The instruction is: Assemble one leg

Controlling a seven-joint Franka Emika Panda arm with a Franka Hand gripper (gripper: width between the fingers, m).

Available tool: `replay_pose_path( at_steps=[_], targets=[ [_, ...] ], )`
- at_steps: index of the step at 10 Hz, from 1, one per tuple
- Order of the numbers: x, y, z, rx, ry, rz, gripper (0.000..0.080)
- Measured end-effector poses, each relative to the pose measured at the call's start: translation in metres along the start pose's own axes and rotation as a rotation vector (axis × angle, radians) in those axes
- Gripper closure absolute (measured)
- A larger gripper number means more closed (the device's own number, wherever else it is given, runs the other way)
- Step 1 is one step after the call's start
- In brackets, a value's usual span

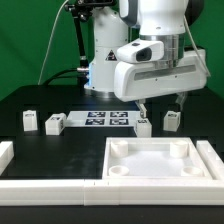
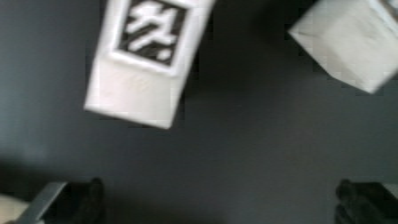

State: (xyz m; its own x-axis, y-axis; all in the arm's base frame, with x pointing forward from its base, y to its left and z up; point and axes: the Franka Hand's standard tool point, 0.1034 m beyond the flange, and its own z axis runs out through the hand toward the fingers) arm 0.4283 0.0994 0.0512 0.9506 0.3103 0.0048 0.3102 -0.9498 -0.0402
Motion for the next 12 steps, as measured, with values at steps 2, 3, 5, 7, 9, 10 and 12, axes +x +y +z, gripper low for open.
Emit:
replay_pose_path(
  at_steps=[2, 3, 5, 7, 9, 10, 12],
  targets=[
    [-0.002, -0.004, 0.001, 0.021, -0.006, 0.240, 0.0150],
    [-0.002, -0.007, 0.001, 0.032, -0.008, 0.350, 0.0150],
    [-0.001, -0.009, 0.001, 0.040, -0.011, 0.479, 0.0150],
    [-0.001, -0.011, 0.001, 0.049, -0.014, 0.594, 0.0151],
    [-0.002, -0.011, 0.002, 0.049, -0.016, 0.581, 0.0151],
    [-0.004, -0.014, 0.004, 0.048, -0.022, 0.581, 0.0151],
    [-0.020, -0.023, 0.008, 0.046, -0.125, 0.566, 0.0150]
  ],
)
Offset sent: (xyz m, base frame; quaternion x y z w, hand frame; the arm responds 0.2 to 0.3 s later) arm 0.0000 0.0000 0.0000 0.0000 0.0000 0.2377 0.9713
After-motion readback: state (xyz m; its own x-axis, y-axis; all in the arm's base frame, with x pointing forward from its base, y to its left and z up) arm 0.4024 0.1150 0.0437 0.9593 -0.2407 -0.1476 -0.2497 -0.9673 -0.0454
